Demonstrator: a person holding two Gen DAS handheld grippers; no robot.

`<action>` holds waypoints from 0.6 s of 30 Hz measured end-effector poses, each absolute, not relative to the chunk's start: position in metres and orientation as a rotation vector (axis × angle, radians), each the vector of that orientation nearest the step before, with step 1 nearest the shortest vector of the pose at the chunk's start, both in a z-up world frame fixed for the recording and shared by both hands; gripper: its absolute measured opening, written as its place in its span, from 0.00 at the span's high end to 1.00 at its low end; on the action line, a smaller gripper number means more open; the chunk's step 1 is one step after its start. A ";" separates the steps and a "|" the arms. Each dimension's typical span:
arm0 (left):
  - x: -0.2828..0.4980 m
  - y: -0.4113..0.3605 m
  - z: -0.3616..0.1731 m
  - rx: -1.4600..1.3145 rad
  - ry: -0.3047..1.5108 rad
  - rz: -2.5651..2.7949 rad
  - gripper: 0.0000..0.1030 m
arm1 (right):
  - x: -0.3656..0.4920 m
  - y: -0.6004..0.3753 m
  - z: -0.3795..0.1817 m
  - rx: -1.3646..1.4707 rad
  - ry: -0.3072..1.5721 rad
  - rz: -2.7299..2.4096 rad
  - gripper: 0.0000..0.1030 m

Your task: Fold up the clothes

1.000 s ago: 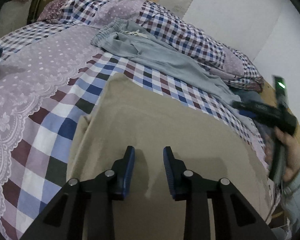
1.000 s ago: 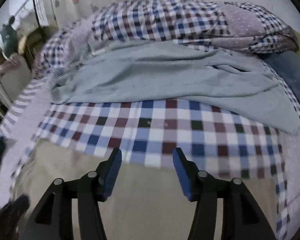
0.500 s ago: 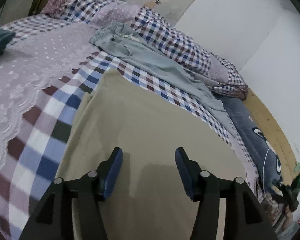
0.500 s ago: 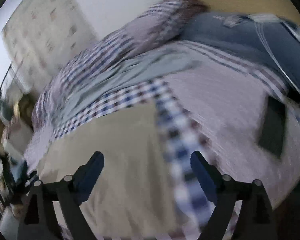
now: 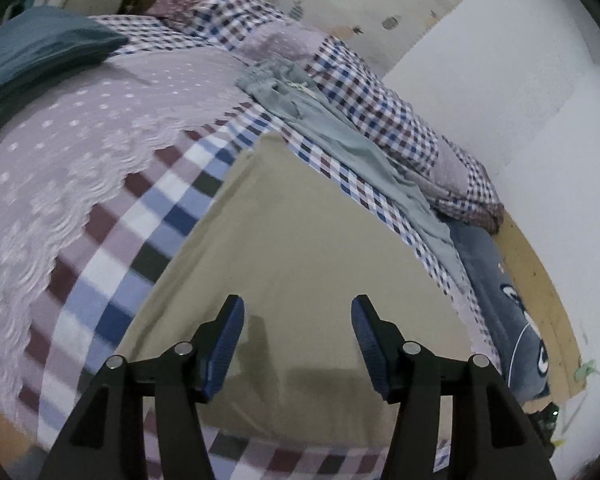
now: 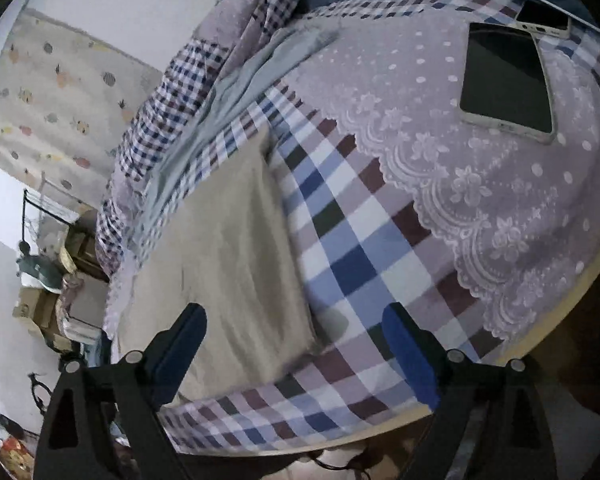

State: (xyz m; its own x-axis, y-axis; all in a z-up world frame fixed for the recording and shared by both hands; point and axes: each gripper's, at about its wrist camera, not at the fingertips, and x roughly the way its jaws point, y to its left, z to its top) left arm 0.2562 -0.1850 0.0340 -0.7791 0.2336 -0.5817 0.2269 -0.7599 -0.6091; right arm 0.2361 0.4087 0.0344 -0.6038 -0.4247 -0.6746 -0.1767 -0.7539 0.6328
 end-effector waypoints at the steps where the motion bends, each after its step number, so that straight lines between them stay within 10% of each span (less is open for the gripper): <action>1: 0.262 -0.187 0.034 -1.040 -1.107 2.756 0.42 | 0.237 0.408 0.033 1.322 -1.018 -2.486 0.10; 10: 0.306 -0.219 0.015 -1.061 -1.436 2.715 0.42 | 0.228 0.395 0.016 1.355 -1.045 -2.405 0.11; 18: 0.310 -0.232 -0.002 -1.117 -1.527 2.671 0.42 | 0.220 0.378 0.010 1.400 -0.991 -2.390 0.49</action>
State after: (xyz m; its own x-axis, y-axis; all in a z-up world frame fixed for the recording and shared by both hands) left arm 0.3105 -0.2322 -0.0024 -0.7594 0.2102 -0.6158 0.4241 -0.5578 -0.7135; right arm 0.2198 0.3781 0.0095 -0.5319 -0.4785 -0.6987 -0.1564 -0.7554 0.6364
